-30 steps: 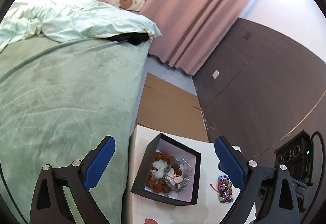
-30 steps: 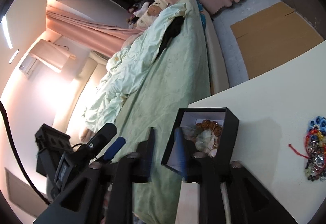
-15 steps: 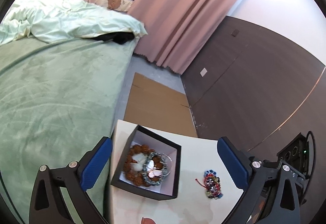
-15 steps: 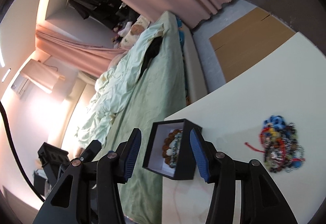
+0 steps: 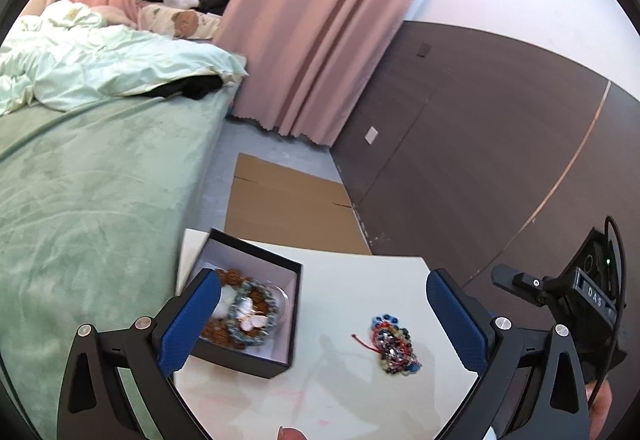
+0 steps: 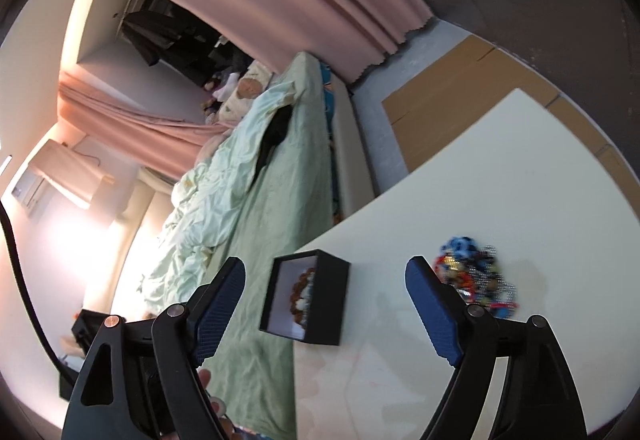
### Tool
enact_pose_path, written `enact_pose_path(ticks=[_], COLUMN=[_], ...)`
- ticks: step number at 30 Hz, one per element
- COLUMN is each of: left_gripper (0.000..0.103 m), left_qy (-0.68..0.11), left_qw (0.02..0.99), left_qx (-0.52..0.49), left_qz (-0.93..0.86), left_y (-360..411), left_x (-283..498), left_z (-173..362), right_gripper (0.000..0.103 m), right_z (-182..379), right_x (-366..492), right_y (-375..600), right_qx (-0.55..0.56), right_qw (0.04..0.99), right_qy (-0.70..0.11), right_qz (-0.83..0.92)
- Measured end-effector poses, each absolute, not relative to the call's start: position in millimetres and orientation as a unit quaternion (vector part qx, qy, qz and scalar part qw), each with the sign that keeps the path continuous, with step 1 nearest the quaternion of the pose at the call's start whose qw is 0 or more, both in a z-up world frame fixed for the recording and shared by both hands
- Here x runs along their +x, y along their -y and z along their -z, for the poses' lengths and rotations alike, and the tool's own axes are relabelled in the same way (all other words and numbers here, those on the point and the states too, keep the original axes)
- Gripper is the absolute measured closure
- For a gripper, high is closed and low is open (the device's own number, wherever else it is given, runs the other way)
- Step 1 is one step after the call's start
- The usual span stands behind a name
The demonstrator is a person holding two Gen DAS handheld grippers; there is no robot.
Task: Organize jewelry
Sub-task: 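Reach the left gripper to the jewelry pile and close on the black bead bracelet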
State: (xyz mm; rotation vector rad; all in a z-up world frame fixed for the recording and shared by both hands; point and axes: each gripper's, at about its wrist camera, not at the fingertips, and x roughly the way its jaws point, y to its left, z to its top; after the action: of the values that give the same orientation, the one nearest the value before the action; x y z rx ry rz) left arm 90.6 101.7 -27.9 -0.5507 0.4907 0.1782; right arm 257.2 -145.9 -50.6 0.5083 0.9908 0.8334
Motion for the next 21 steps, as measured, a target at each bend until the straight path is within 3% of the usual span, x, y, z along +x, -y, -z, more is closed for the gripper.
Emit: enact_pose_path(ticks=[5,21], left_gripper=[0.0,0.001], left_qy=[-0.249,-0.294], left_qw=[0.93,0.929], left_qx=[-0.258,-0.219], left_qz=[-0.077,-0.057], left_y=[-83.0,-32.4], left_x=[99.3,126.2], left_z=[32.3,55.6], right_gripper=[0.009,0.009], right_z=[49.3,62.1], right_x=[260.5,278.2], right_y=[168.1,208.2], right_qx=[0.233,0.219], right_qw=[0.776,0.772], right_qy=[-0.458,-0.486], right_qz=[-0.365,-0.347])
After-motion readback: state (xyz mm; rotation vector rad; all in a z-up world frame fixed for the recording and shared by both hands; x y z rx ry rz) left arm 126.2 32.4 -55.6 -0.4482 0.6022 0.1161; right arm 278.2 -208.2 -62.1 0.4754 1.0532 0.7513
